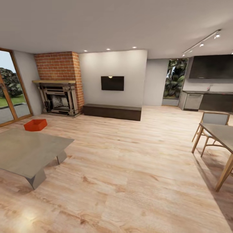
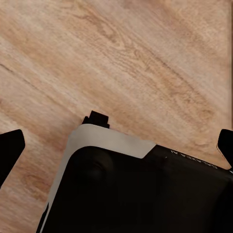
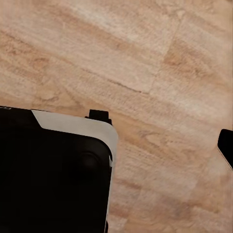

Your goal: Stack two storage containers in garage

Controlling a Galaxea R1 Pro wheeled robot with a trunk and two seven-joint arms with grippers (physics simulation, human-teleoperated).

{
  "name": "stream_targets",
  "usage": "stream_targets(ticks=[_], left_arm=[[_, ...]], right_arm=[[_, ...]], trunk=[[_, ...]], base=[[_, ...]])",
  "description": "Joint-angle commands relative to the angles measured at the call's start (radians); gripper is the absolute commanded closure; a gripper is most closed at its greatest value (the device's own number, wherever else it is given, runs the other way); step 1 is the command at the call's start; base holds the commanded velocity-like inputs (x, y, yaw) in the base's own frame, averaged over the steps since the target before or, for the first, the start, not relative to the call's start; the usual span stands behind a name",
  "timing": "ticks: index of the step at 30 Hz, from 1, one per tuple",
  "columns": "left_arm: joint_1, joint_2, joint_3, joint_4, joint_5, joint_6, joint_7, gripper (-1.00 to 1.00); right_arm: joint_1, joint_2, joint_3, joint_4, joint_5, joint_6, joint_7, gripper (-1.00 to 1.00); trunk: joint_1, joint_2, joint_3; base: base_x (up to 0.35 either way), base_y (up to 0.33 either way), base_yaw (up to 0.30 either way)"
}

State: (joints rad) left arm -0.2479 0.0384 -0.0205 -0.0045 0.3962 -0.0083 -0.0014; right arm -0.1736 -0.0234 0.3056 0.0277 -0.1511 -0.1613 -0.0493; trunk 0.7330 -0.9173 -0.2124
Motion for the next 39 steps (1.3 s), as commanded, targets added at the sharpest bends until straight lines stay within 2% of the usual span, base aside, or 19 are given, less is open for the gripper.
stream_targets(ticks=[1,39], left_arm=[[-0.001,0.000,-0.002,0.000,0.006,-0.001,0.000,-1.00],[-0.001,0.000,-0.002,0.000,0.006,-0.002,0.000,-1.00]], right_arm=[[-0.001,0.000,0.009,0.003,-0.010,-0.006,-0.001,-1.00],[-0.001,0.000,0.009,0.003,-0.010,-0.006,0.000,-1.00]], trunk=[[0.001,-0.001,-0.001],[0.001,-0.001,-0.001]], base=[[0.322,0.000,0.000],[0.322,0.000,0.000]])
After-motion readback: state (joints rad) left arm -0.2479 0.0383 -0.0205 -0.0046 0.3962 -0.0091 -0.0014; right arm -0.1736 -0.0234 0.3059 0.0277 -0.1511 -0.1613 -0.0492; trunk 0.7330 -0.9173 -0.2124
